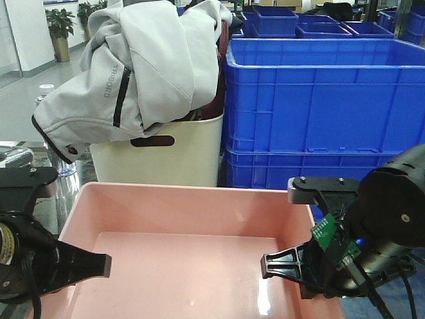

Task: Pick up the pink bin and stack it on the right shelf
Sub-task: 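Drive up to the shelf beside the white basket and blue crates, then lower the pink bin onto the steel shelf surface with both grippers, then open both grippers and lift them away from the bin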

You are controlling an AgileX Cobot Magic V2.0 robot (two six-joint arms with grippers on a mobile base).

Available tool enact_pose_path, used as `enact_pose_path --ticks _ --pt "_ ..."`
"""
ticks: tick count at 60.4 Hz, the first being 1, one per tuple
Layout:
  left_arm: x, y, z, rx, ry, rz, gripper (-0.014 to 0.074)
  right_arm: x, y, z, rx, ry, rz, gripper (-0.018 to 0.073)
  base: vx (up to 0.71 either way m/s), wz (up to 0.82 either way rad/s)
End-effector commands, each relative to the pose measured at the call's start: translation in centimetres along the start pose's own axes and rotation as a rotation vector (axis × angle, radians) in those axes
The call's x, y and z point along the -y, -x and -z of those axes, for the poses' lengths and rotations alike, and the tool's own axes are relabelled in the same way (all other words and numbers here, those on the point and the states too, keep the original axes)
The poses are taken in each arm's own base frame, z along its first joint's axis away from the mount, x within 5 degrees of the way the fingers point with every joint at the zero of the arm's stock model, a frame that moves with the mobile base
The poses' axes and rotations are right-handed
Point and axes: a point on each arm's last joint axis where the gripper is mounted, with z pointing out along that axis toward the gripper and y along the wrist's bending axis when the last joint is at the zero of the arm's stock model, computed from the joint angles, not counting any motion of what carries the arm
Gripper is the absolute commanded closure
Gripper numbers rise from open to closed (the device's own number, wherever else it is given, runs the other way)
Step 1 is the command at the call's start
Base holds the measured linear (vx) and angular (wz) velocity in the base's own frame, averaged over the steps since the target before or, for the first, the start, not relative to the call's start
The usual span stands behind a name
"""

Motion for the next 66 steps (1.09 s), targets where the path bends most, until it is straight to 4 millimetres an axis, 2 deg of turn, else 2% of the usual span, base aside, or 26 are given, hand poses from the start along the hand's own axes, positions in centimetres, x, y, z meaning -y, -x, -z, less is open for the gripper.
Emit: enact_pose_path --ticks 1,13,24,35,41,46,52,58,66 --pt "-0.5 1.3 1.9 0.126 -0.010 -0.012 0.0503 0.8 0.9 2.1 0.120 -0.023 0.027 0.0510 0.00 0.00" --pt "-0.2 1.4 1.5 0.128 -0.013 -0.054 0.0503 0.5 1.3 1.6 0.133 -0.002 0.067 0.0510 0.00 0.00" --pt "0.1 1.9 -1.4 0.081 0.048 -0.115 0.0455 1.3 2.2 -1.2 0.073 -0.020 0.015 0.0489 0.00 0.00" --pt "-0.1 2.1 -3.4 0.041 0.097 -0.125 0.0252 0.7 2.9 -3.2 0.065 0.032 0.079 0.0379 0.00 0.00" --pt "-0.1 2.2 -3.4 0.043 0.105 -0.137 0.0112 0.3 3.1 -3.4 0.080 0.066 0.092 0.0262 0.00 0.00" --pt "-0.2 2.1 -2.8 0.048 0.092 -0.178 0.0022 0.3 3.2 -2.9 0.111 0.081 0.101 0.0143 0.00 0.00" --pt "-0.3 1.8 -0.9 0.061 0.025 -0.216 -0.0013 0.3 3.2 -1.4 0.158 0.094 0.125 0.0049 0.00 0.00" --pt "-0.6 1.4 2.4 0.133 -0.080 -0.265 -0.0008 0.5 2.8 1.4 0.241 0.110 0.184 -0.0006 0.00 0.00" --pt "-1.7 0.0 7.5 0.243 -0.202 -0.382 0.0022 0.5 1.3 5.5 0.338 0.139 0.323 -0.0015 0.00 0.00"
